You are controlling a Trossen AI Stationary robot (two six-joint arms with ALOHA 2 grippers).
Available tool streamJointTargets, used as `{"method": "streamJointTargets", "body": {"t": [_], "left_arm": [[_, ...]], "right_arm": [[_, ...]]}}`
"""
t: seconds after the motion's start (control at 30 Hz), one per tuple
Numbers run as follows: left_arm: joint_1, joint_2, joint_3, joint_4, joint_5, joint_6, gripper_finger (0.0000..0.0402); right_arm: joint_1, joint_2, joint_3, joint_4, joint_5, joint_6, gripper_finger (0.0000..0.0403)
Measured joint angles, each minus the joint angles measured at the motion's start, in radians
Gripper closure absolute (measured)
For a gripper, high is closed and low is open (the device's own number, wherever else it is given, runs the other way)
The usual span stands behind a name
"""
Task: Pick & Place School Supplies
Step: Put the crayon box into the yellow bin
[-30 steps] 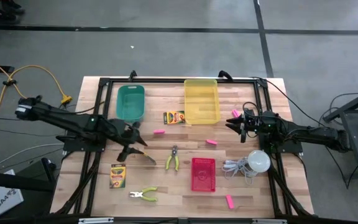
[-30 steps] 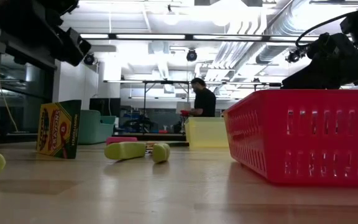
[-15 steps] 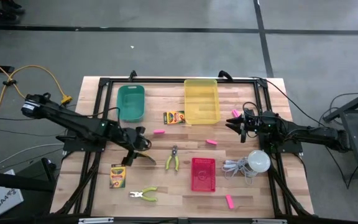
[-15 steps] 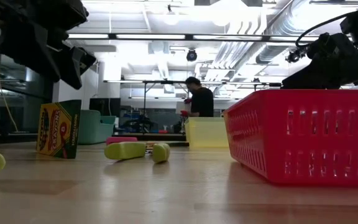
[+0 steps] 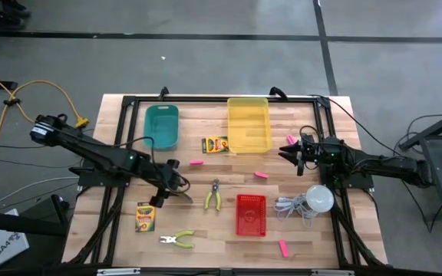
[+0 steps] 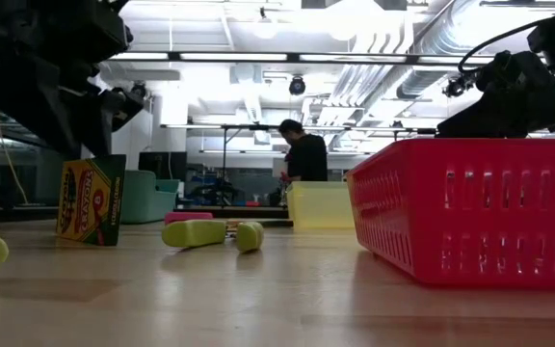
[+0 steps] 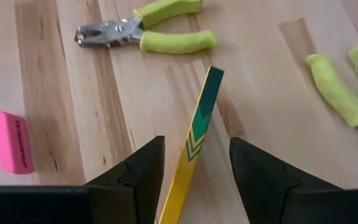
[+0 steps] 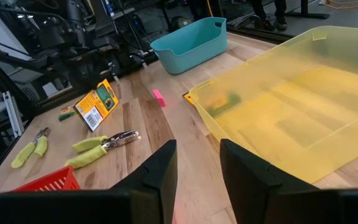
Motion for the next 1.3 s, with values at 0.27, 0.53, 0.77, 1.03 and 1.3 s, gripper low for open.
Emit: {"method": "streamJointTargets", "body": {"t": [0.27,0.53,0.77,1.03,1.3], "left_arm": [[0.0,0.041,0.0,-0.015,-0.019,0.0,0.0224],[0.0,0.07,0.0,-0.03,-0.035,-0.001,0.0224],[0.0,0.07,0.0,-0.057,-0.075,-0.027,0.0225],[0.0,0.07,0.0,-0.057,-0.075,-0.021,0.0264],[0.0,0.07,0.0,-0.057,-0.074,-0.023,0.0318]], "right_arm": [[0.0,0.0,0.0,0.0,0.0,0.0,0.0292],[0.0,0.0,0.0,0.0,0.0,0.0,0.0292],[0.0,0.0,0.0,0.0,0.0,0.0,0.0292],[0.0,0.0,0.0,0.0,0.0,0.0,0.0292],[0.0,0.0,0.0,0.0,0.0,0.0,0.0292]]}}
